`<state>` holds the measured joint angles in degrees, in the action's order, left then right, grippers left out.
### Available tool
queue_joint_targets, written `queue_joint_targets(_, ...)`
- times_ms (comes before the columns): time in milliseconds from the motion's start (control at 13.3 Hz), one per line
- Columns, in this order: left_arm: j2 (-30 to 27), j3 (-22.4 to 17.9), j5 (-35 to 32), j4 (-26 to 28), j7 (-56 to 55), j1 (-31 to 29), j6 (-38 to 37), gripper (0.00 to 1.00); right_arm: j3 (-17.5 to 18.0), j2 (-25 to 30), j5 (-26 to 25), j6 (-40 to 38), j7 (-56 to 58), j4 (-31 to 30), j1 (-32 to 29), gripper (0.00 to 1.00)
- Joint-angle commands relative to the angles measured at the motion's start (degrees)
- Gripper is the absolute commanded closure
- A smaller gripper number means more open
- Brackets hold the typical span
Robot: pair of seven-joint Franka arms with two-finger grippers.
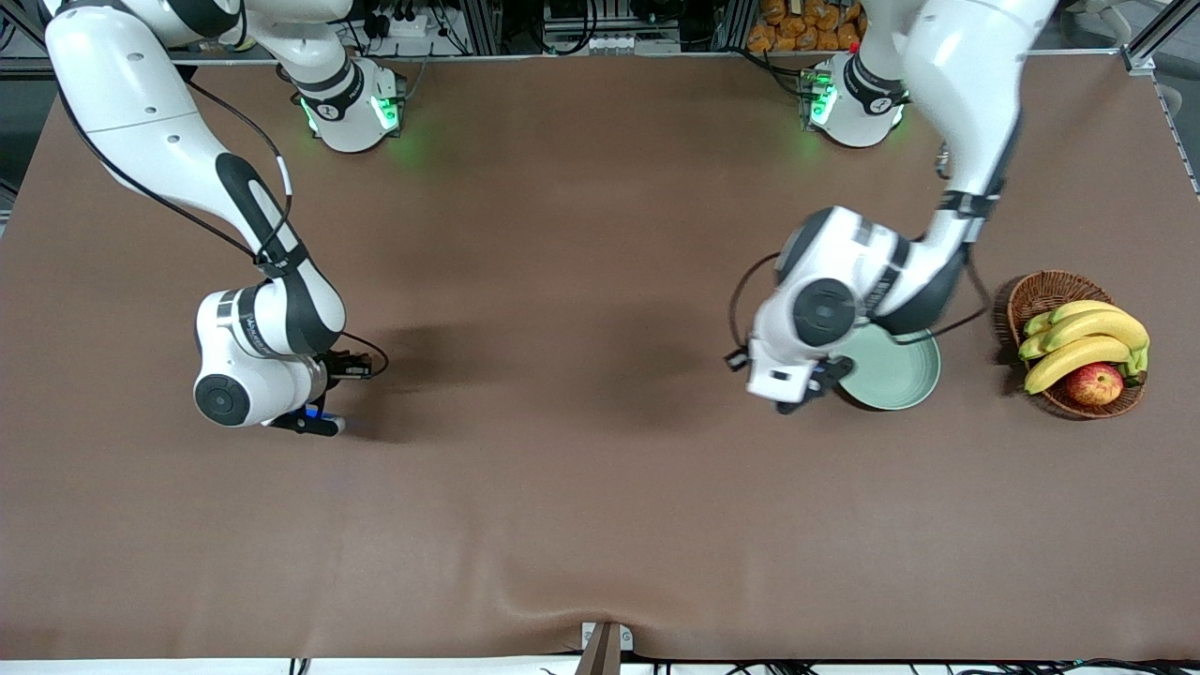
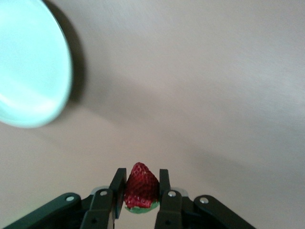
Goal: Collect all strawberries into plate
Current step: 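Carry the strawberry to the plate while the right gripper grasps the second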
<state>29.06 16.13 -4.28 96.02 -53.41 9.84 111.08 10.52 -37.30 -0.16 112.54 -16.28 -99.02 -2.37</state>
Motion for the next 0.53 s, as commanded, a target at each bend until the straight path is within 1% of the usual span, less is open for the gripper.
queue_joint_targets(0, -3.22, 0.48, -2.47, 5.04, 9.35, -4.99, -0.08, 1.0, 4.24, 0.74, 3.04, -0.48, -1.81, 4.43, 0.86, 0.99)
queue_joint_targets(75, -3.22, 0.57, -5.36, 6.01, 10.68, -6.22, -0.08, 1.0, 4.33, 0.74, 5.41, 0.04, -3.13, 5.06, 2.87, 0.99)
queue_joint_targets(151, -3.13, 0.57, -8.52, 7.24, 11.56, -7.45, 0.27, 1.0, 4.34, 0.74, 8.04, 2.22, -4.27, 5.32, 5.5, 1.0)
queue_joint_targets(301, -2.35, 0.74, -14.24, 9.61, 15.41, -11.84, 2.63, 1.0, 4.34, 0.3, 12.79, 8.63, -8.21, 5.33, 11.82, 1.0)
queue_joint_targets(452, -2.25, 0.74, -14.79, 13.55, 21.65, -16.15, 8.85, 1.0, 4.34, -1.1, 15.62, 15.13, -15.06, 5.41, 18.15, 1.0)
